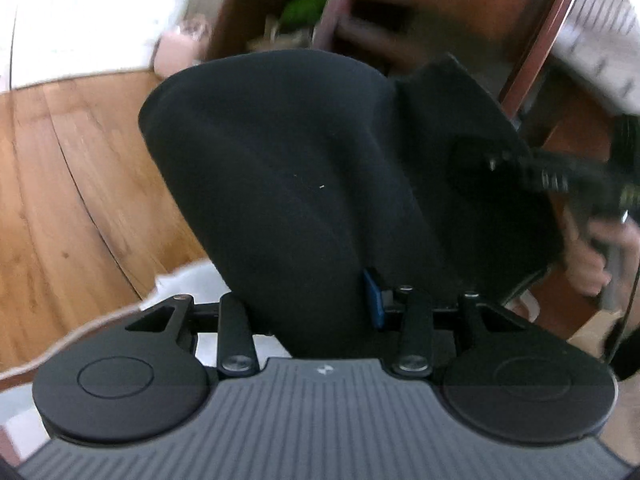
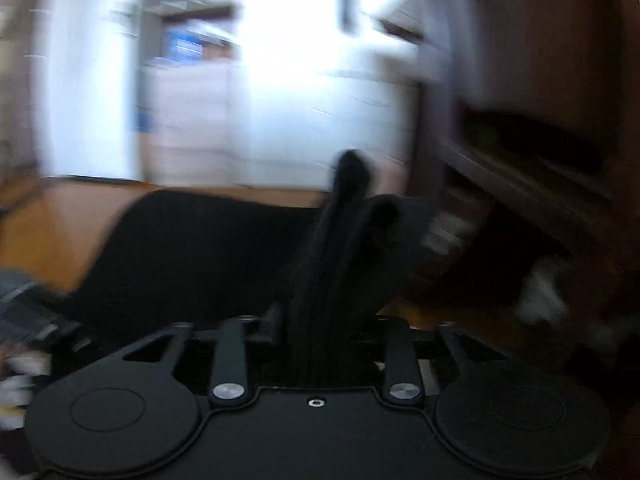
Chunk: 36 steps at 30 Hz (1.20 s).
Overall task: Fold clothes
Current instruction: 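Lift the black bundle with both grippers and carry it toward the white clothes stack, then lower the black bundle onto the white clothes stack and open both grippers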
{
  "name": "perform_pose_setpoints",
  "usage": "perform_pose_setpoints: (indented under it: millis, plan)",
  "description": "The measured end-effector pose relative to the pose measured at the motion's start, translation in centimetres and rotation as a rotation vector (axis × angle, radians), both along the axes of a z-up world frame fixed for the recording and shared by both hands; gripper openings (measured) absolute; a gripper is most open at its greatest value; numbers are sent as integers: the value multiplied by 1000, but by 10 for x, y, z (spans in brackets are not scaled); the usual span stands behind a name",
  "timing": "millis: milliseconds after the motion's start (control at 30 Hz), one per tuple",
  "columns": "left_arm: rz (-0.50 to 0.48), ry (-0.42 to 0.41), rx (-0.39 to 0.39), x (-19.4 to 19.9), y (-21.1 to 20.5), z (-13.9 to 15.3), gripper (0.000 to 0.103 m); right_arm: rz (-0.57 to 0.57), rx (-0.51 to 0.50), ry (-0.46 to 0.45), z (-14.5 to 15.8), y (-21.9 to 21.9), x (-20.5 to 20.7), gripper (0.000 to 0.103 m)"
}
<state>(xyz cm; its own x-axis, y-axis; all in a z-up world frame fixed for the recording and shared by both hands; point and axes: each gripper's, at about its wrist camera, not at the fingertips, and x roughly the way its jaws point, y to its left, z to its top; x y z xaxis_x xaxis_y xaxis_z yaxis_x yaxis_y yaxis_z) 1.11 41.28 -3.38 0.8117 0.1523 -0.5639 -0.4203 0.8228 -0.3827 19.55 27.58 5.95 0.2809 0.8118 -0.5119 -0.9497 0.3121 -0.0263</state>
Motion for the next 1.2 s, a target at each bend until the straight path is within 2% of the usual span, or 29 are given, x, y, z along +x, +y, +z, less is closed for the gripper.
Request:
perform_pose_setpoints:
  millis: [33,67,133,200,233,300,333,367,400,467,600,667,733,800,833,867,900,967,1033,1100,1167,1200]
  plan:
    - [4,31,-27,12,0,-19,39,-81,-24,36,-16,1,16,43]
    - [21,56,-44,20,0,-37,42,-167,-29,116,-35,-3,30,44]
    - [35,25,-88,19,2,-51,44,-359,51,187,-64,-33,40,45]
    - [41,-18,-143,15,7,-57,44,-459,169,196,-83,-76,37,47]
    - [42,-6,-142,14,8,-56,45,-493,213,221,-90,-99,33,48]
    - [29,16,-126,11,9,-53,46,-525,300,323,-105,-145,22,58]
    - [23,18,-127,11,11,-52,48,-525,317,369,-112,-161,15,68]
    - [23,16,-141,10,14,-52,49,-528,330,414,-121,-177,8,72]
    - [25,13,-156,10,17,-52,49,-535,349,449,-129,-184,3,73]
    - [34,11,-183,3,21,-59,53,-538,383,556,-150,-200,-5,84]
    - [45,8,-185,3,28,-62,59,-543,416,782,-185,-193,7,85]
    - [48,-6,-209,11,36,-64,61,-529,424,829,-192,-174,22,85]
    - [34,-26,-246,23,48,-66,65,-516,419,828,-203,-166,41,85]
    - [17,-32,-263,37,58,-71,68,-574,383,825,-216,-158,60,85]
    - [9,-36,-260,41,60,-72,67,-560,382,840,-224,-153,69,77]
    - [9,-40,-248,42,59,-71,60,-539,395,857,-229,-148,74,64]
    - [18,-41,-229,40,56,-66,56,-528,396,835,-227,-144,75,57]
    - [45,-45,-205,35,51,-56,43,-484,371,673,-206,-132,63,39]
    - [123,-107,-276,14,48,-42,38,-410,354,498,-181,-120,45,31]
    - [187,-160,-311,-12,39,-33,38,-295,425,478,-164,-119,39,27]
    - [200,-135,-321,-21,23,-35,38,-204,474,494,-151,-117,44,26]
    - [199,-113,-328,-22,16,-40,38,-198,462,475,-147,-112,45,26]
